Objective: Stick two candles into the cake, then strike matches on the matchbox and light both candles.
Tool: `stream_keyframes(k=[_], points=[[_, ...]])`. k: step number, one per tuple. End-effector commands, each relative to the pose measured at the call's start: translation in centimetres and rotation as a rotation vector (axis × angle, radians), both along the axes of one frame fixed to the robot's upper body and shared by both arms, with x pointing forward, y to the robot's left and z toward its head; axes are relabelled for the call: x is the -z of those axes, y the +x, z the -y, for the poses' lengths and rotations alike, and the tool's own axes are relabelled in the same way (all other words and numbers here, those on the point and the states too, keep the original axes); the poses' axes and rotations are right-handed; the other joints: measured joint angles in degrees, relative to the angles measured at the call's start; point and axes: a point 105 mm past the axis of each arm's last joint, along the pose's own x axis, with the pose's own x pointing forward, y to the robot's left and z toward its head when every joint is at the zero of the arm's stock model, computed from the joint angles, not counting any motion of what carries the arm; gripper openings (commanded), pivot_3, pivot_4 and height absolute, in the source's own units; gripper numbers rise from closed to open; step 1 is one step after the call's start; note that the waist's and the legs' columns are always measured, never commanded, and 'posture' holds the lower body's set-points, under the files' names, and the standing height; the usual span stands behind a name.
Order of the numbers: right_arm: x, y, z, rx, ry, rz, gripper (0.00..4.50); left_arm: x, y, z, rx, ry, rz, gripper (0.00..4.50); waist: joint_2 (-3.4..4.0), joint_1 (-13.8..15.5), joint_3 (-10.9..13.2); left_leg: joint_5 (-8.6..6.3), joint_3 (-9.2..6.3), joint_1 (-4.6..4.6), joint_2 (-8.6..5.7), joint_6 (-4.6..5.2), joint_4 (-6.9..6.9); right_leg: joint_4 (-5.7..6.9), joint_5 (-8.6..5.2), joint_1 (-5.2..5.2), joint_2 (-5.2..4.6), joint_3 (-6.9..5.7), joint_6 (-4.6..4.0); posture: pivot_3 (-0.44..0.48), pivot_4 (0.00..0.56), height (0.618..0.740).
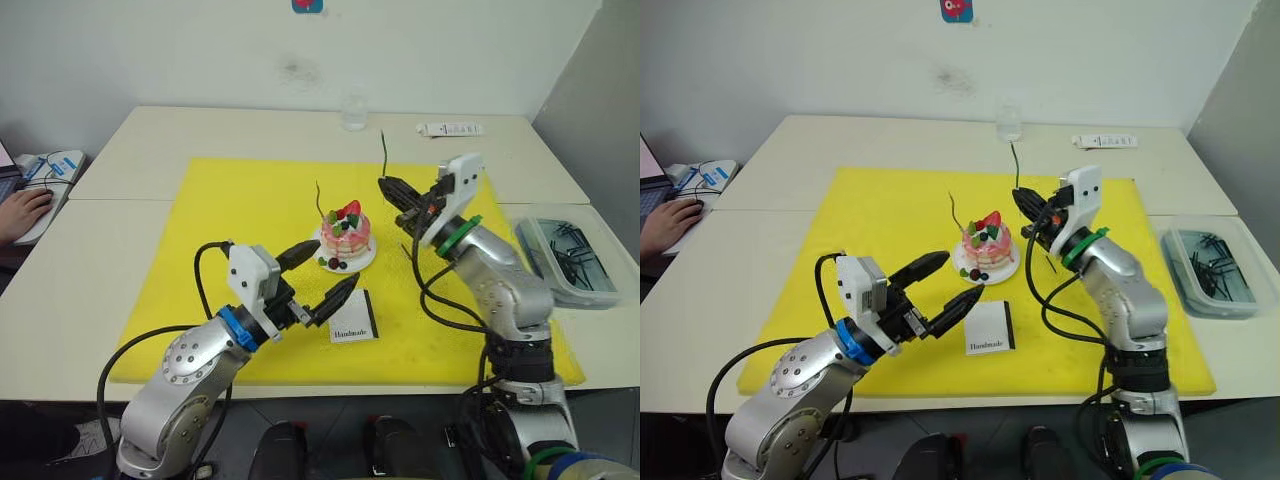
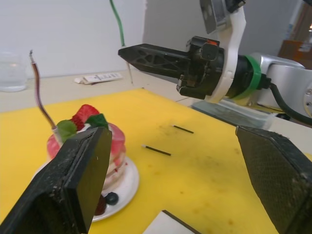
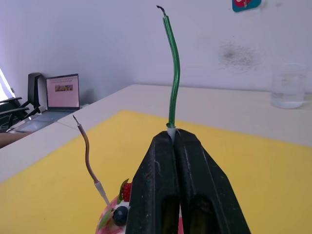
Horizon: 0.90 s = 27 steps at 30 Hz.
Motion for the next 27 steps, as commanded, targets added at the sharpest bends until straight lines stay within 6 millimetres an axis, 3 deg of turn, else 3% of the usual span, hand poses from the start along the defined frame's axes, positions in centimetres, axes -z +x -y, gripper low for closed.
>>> stream_keyframes(k=[1,8,16,27], points=[[-1.1,0.0,-0.9,0.003,0.037,0.081,0.00,-0.3,-0.3,0.8,-0.001,-0.009,0.018,4.50,0.00,-0.1,0.0,0.00,0.03,0.01,0.00,0.00,0.00,0.01,0.00,0.00,0.00,0.00,0.00,0.000,0.150,0.740],[0.1,0.5,-2.1,-0.017,0.053,0.077,0.00,-0.7,0.5,-0.4,-0.079,-0.032,0.013,4.50,0.01,-0.3,0.0,0.00,0.06,0.09,0.03,0.00,0.01,0.13,0.00,-0.01,0.00,0.02,0.00,0.000,0.150,0.740],[1.9,0.7,-2.9,-0.032,0.043,0.051,0.00,-0.7,0.1,-1.0,-0.098,-0.013,0.009,4.50,0.02,-0.3,0.0,0.00,0.09,0.10,0.03,0.00,0.00,0.16,-0.04,-0.04,0.00,0.02,-0.07,0.000,0.150,0.740],[3.2,1.3,-2.6,0.000,0.030,0.033,0.00,-0.8,-0.1,-1.4,-0.104,0.001,0.002,4.50,0.02,-0.3,0.0,0.00,0.07,0.10,0.05,0.00,-0.01,0.19,-0.06,-0.07,-0.01,0.05,-0.10,0.000,0.150,0.740]])
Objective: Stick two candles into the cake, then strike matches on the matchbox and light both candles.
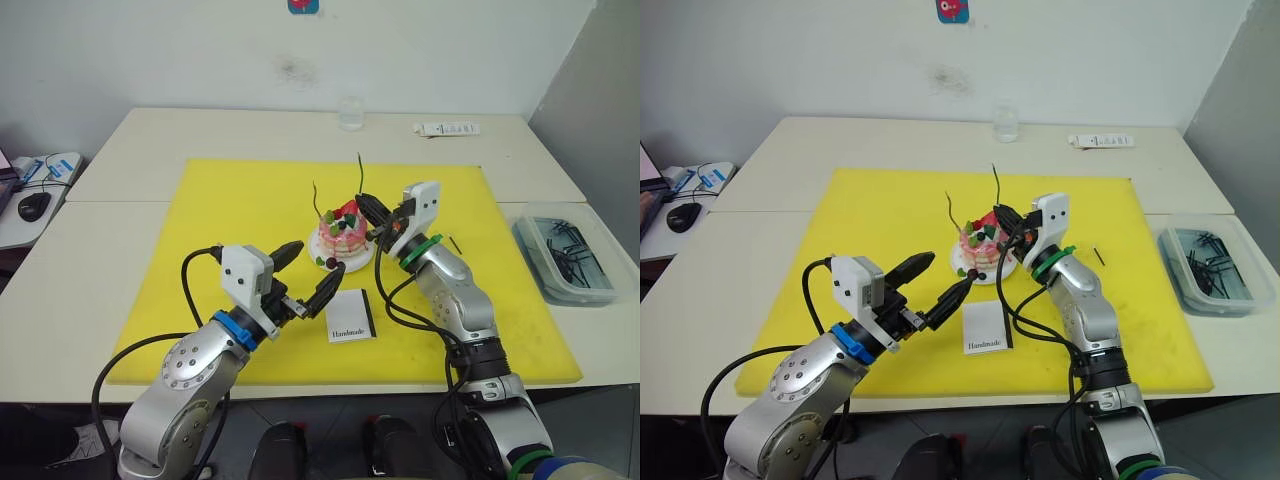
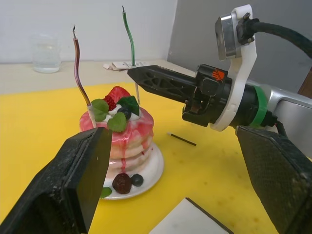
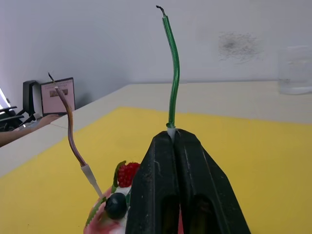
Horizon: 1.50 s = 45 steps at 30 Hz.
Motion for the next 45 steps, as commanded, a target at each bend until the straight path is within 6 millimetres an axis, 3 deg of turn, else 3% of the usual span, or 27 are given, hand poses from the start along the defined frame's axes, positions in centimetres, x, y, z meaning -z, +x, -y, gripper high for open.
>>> stream_keyframes(k=[1,16,36,45], points=[[-0.9,-0.1,0.4,0.012,0.011,0.046,0.00,-1.6,-0.5,-0.1,0.004,-0.007,0.060,4.50,0.00,0.0,0.0,0.00,0.00,0.00,0.00,0.00,0.00,0.01,0.00,0.00,0.00,0.00,0.00,0.000,0.150,0.740],[0.1,0.1,1.1,0.041,-0.010,0.032,0.00,-1.7,-0.3,-0.1,0.016,-0.004,0.056,4.50,0.00,0.0,0.0,0.00,0.00,0.00,0.00,0.00,-0.01,0.00,-0.02,-0.01,0.00,0.01,-0.03,0.000,0.150,0.740],[0.1,-0.3,0.5,0.000,0.098,-0.026,0.00,-1.5,-0.4,0.0,0.022,-0.006,0.051,4.50,0.01,0.0,0.0,0.00,-0.07,-0.02,0.01,0.00,-0.04,-0.01,-0.05,-0.01,-0.01,0.04,-0.08,0.000,0.150,0.740],[1.0,-0.5,0.7,0.015,0.072,-0.042,0.00,-1.4,-0.4,-0.1,0.023,-0.004,0.048,4.50,0.01,0.0,0.0,0.00,-0.10,-0.02,0.02,-0.01,-0.06,-0.01,-0.18,-0.01,-0.01,0.03,-0.28,0.000,0.150,0.740]])
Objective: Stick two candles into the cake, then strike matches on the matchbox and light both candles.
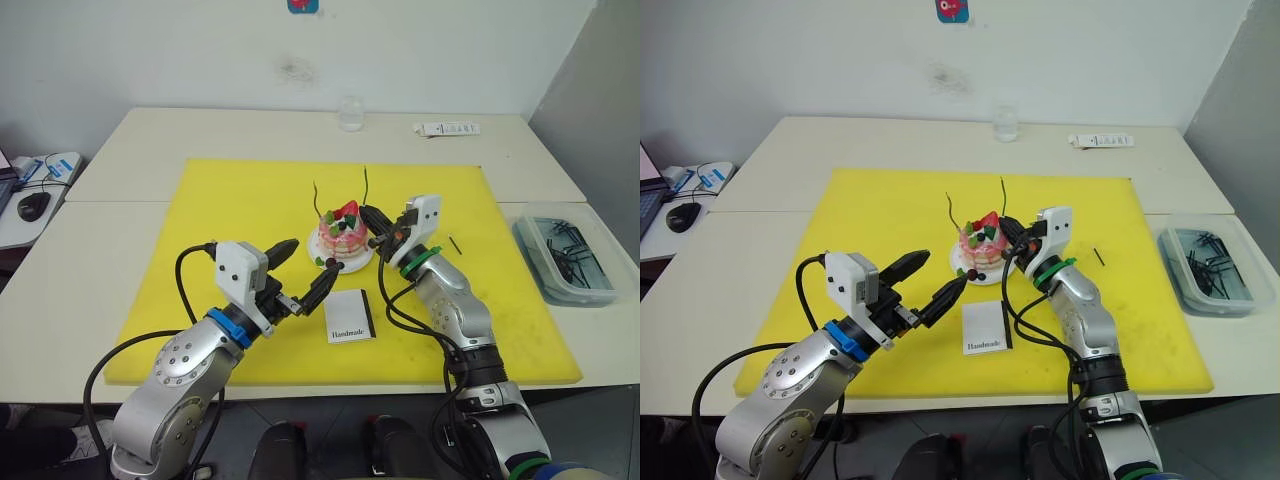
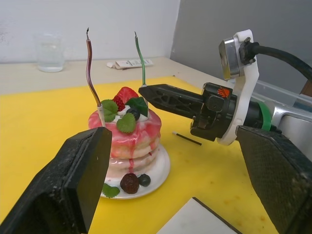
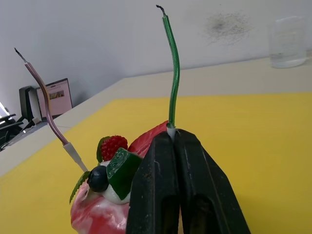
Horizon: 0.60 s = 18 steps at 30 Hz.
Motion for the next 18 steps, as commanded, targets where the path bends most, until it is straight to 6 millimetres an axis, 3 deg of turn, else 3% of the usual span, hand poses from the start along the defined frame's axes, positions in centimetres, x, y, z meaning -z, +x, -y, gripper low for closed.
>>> stream_keyframes(k=[1,18], points=[[-0.98,-0.51,0.16,0.001,0.014,0.043,0.00,-1.03,-0.58,0.36,0.027,-0.010,0.045,4.50,0.00,0.0,0.0,0.00,-0.01,0.00,0.00,0.00,0.00,0.00,0.00,0.00,0.00,-0.01,0.00,0.000,0.150,0.740],[-0.98,-1.50,-0.14,-0.035,0.016,0.063,0.00,-1.02,-0.45,0.22,0.030,-0.003,0.053,4.50,0.00,0.0,0.0,0.00,-0.04,-0.01,0.00,0.00,-0.03,-0.03,-0.02,0.00,0.00,-0.02,-0.02,0.000,0.150,0.740]])
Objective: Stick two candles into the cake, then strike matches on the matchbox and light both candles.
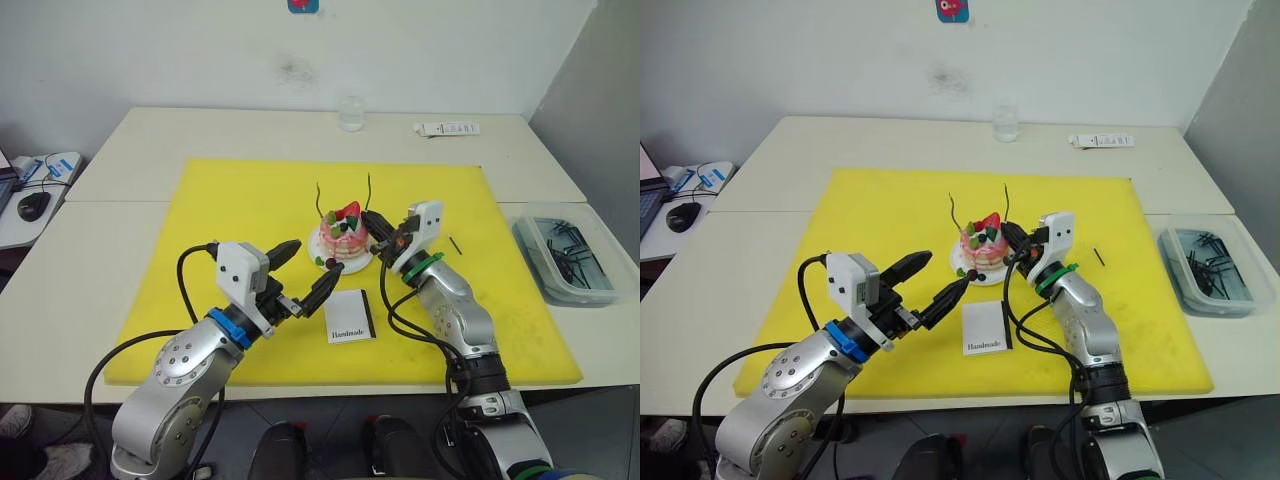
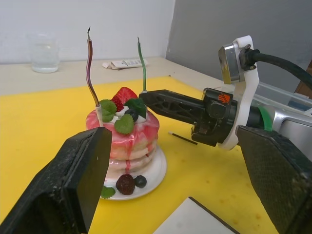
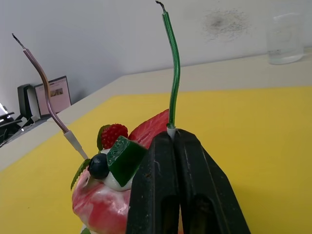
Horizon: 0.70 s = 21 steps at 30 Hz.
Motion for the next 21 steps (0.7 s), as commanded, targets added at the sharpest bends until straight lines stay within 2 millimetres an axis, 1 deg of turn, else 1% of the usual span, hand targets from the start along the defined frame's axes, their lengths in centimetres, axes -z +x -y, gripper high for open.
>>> stream_keyframes(k=[1,7,11,18,21], points=[[-1.4,-0.8,-0.4,-0.035,0.015,0.065,0.00,-1.0,-0.3,0.1,0.011,-0.008,0.050,4.50,0.00,0.0,0.0,0.00,-0.01,0.00,0.00,0.00,0.00,0.00,0.00,0.00,0.00,-0.01,0.01,0.000,0.150,0.740],[-1.5,-1.3,-0.6,-0.047,0.000,0.095,0.00,-1.0,-0.3,0.2,0.010,-0.013,0.048,4.50,0.01,0.0,0.0,0.00,-0.03,0.00,0.00,0.00,-0.01,0.00,0.00,0.00,0.00,-0.02,0.00,0.000,0.150,0.740],[-1.0,-1.6,-0.9,-0.058,-0.023,0.104,0.00,-1.1,-0.2,0.3,0.010,-0.014,0.049,4.50,0.01,0.0,0.0,0.00,-0.02,0.00,0.00,0.00,-0.01,-0.01,0.00,0.00,0.00,-0.02,-0.01,0.000,0.150,0.740],[0.0,-1.2,-0.4,-0.027,-0.040,0.087,0.00,-1.1,-0.2,0.2,0.008,-0.013,0.049,4.50,0.01,0.0,0.0,0.00,-0.02,0.00,0.01,0.00,-0.01,-0.02,-0.02,0.00,0.00,-0.01,-0.02,0.000,0.150,0.740],[0.0,-0.9,-0.1,-0.002,-0.040,0.086,0.00,-1.1,-0.2,0.3,0.008,-0.014,0.049,4.50,0.01,0.0,0.0,0.00,-0.02,0.00,0.01,0.00,-0.01,-0.02,-0.02,0.00,0.00,-0.01,-0.03,0.000,0.150,0.740]])
